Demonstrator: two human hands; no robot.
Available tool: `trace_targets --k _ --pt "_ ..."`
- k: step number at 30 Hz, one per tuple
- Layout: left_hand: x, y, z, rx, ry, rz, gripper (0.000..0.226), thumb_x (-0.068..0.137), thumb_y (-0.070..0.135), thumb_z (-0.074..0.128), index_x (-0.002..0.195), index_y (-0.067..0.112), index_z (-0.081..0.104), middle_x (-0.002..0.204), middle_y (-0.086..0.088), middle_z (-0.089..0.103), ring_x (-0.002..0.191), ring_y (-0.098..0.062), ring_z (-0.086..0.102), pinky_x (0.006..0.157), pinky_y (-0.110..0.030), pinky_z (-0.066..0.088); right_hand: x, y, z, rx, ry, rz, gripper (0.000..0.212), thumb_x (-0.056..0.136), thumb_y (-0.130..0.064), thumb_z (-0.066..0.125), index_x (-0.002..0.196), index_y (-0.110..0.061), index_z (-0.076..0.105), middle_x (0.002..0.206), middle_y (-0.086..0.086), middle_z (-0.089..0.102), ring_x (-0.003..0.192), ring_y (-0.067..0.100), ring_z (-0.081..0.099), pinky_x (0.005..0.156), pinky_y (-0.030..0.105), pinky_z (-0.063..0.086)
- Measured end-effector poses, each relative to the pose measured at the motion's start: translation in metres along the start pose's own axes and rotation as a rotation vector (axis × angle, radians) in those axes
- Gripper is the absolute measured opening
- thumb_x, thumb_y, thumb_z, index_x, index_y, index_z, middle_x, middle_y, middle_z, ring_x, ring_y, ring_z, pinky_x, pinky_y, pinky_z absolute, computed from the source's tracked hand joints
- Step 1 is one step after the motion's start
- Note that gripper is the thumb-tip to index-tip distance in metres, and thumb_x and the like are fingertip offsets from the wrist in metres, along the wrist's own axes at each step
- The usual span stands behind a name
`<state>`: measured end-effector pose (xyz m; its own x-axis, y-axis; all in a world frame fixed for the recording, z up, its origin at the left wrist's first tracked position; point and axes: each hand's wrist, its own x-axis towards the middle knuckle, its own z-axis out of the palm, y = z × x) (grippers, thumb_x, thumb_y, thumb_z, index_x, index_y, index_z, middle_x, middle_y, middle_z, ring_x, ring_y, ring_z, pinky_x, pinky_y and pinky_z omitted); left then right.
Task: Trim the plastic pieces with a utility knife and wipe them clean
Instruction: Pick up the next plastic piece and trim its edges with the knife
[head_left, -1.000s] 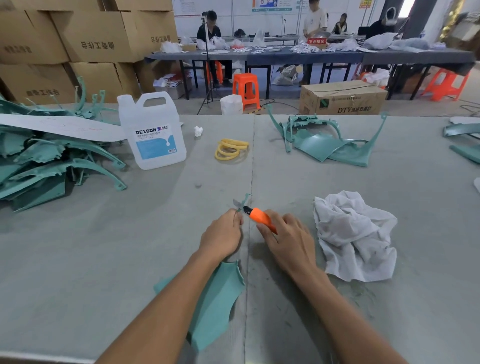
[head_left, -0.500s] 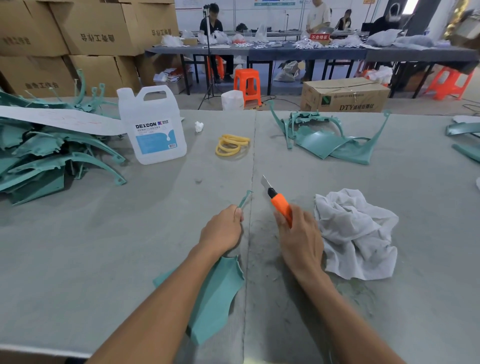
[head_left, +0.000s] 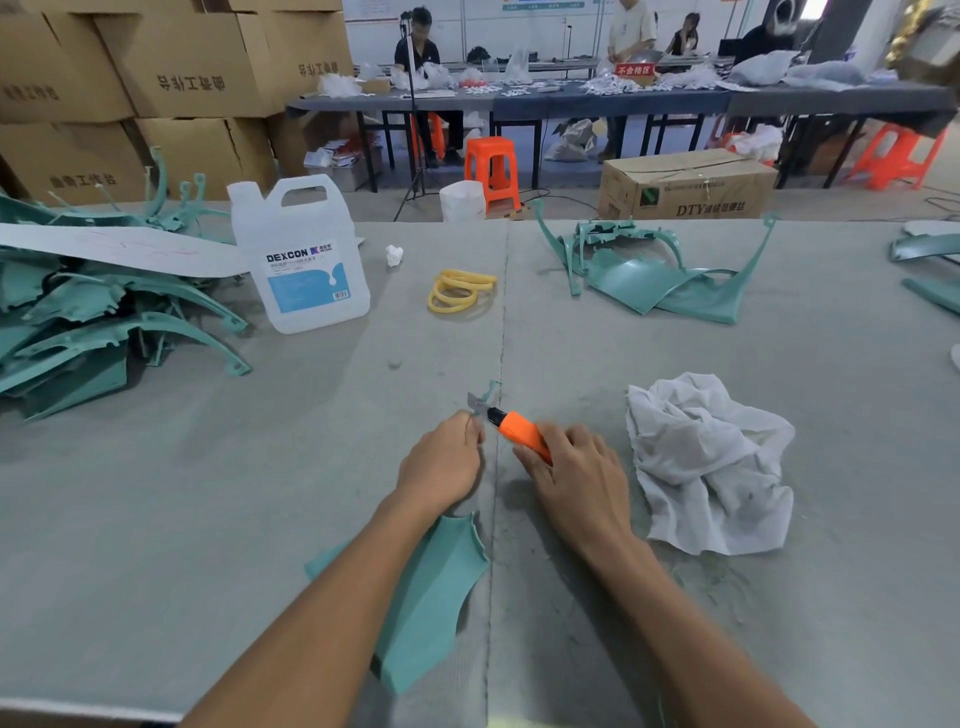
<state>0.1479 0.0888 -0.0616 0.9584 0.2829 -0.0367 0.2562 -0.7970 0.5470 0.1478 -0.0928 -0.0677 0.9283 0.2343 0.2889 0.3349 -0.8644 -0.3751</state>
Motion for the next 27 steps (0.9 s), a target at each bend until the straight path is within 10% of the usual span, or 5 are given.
trace_targets --k 9,14,21,27 --pt "-0.008 0.008 0.0 0.038 0.072 0.149 0.04 0.105 0.049 0.019 0.093 0.025 0.05 0.089 -0.002 0.064 0.084 -0.031 0.059 0.071 -0.041 0.047 0.0 0.001 -0.005 0.3 0.192 0.137 0.066 0.094 -0.067 0.02 0.125 -0.02 0.054 0.104 0.003 0.059 0.096 0.028 0.056 0.072 0.041 0.045" --pt "-0.016 0.01 -0.025 -0.02 0.073 0.122 0.053 0.103 0.056 0.03 0.149 0.032 0.04 0.14 -0.011 0.053 0.134 -0.032 0.044 0.11 -0.046 0.034 0.001 0.005 -0.004 0.358 0.263 0.164 0.056 0.098 -0.064 0.022 0.119 -0.022 0.053 0.095 -0.007 0.053 0.09 0.021 0.054 0.067 0.037 0.038" --pt "-0.146 -0.032 -0.038 0.161 0.036 -0.09 0.104 0.064 0.101 0.018 0.142 0.034 0.036 0.149 0.006 0.03 0.14 -0.019 0.024 0.113 -0.042 0.024 -0.004 0.002 -0.006 0.462 0.283 0.145 0.04 0.101 -0.066 0.028 0.128 -0.04 0.043 0.088 -0.017 0.056 0.074 0.01 0.053 0.066 0.035 0.04" --pt "-0.152 -0.04 -0.024 0.327 0.03 0.024 0.11 0.066 0.096 0.028 0.151 0.026 0.023 0.16 0.002 0.017 0.148 -0.018 0.011 0.12 -0.038 0.013 -0.028 0.001 -0.018 0.307 0.131 -0.117 0.039 0.098 -0.067 0.033 0.108 -0.034 0.051 0.068 -0.013 0.056 0.066 0.02 0.06 0.055 0.031 0.039"
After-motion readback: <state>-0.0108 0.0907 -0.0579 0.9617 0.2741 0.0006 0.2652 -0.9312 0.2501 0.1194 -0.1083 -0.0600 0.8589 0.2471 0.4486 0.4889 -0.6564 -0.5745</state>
